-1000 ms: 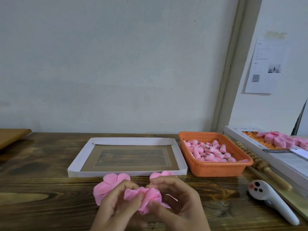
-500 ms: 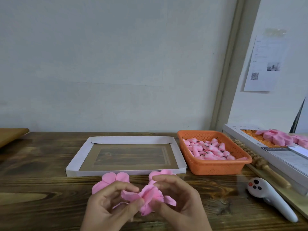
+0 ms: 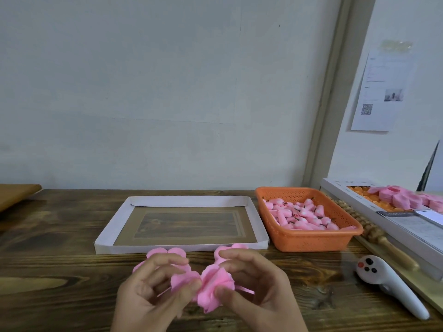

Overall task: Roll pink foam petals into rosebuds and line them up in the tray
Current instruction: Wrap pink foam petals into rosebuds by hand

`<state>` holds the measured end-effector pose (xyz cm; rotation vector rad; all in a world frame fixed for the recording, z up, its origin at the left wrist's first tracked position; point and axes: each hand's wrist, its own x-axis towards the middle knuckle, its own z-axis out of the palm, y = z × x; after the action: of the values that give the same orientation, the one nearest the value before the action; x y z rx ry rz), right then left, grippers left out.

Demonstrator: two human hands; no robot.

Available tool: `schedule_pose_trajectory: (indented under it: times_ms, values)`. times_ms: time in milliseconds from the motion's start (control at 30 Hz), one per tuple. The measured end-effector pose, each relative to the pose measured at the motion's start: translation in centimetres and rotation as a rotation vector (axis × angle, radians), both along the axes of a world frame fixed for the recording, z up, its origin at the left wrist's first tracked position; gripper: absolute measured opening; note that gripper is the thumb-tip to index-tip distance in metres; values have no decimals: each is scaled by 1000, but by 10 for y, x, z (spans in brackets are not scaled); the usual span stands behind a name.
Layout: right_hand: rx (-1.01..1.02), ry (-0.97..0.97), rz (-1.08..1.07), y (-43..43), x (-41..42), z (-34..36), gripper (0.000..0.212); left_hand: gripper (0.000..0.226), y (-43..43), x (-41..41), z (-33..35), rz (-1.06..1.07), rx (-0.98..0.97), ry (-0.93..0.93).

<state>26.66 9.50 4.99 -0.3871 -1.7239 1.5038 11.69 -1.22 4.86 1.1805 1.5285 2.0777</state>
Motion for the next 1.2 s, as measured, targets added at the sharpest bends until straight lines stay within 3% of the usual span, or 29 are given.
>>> schedule_pose_trajectory:
  times_ms: [200,467,900,1200]
  values:
    - [48,-14,11,-4,0,5,41,17,-1,0,2,0,57,30]
    - [108,-25,-4,-7,2,6,37,15,-5,-4,3,-26,-46,142]
    - [355,-2,-40,-9,3,8,12,11,5,5,1,-127,-20,-29]
    - [288,21,-43,-9,2,6,6,19,8,-1,-5,-166,-47,-119]
